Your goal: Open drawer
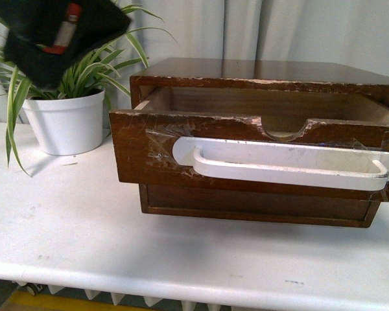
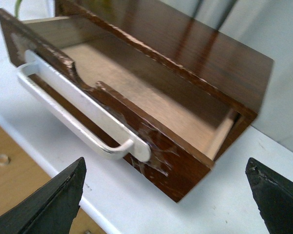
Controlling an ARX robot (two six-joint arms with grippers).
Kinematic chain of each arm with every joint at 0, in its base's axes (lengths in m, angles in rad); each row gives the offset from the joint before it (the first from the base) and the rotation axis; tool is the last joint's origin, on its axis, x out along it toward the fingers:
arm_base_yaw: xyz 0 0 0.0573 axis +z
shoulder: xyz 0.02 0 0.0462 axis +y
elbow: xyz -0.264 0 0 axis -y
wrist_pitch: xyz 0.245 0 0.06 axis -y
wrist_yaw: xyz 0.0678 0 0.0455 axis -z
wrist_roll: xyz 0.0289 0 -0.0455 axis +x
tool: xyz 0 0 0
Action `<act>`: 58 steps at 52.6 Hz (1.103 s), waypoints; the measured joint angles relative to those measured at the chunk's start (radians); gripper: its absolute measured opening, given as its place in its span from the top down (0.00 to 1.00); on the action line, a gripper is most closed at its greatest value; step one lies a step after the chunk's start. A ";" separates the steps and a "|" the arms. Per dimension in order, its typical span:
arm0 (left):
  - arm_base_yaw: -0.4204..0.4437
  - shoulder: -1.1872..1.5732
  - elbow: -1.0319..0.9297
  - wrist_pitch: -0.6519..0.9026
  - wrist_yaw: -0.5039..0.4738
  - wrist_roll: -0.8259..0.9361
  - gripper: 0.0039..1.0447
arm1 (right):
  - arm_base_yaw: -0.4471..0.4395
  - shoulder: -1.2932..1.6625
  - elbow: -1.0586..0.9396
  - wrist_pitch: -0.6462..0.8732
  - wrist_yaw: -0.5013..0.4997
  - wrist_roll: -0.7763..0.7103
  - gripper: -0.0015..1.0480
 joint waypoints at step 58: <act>0.403 -0.968 -0.652 -0.213 0.056 -0.641 0.37 | -0.132 -0.612 -0.353 -0.052 0.326 0.436 0.39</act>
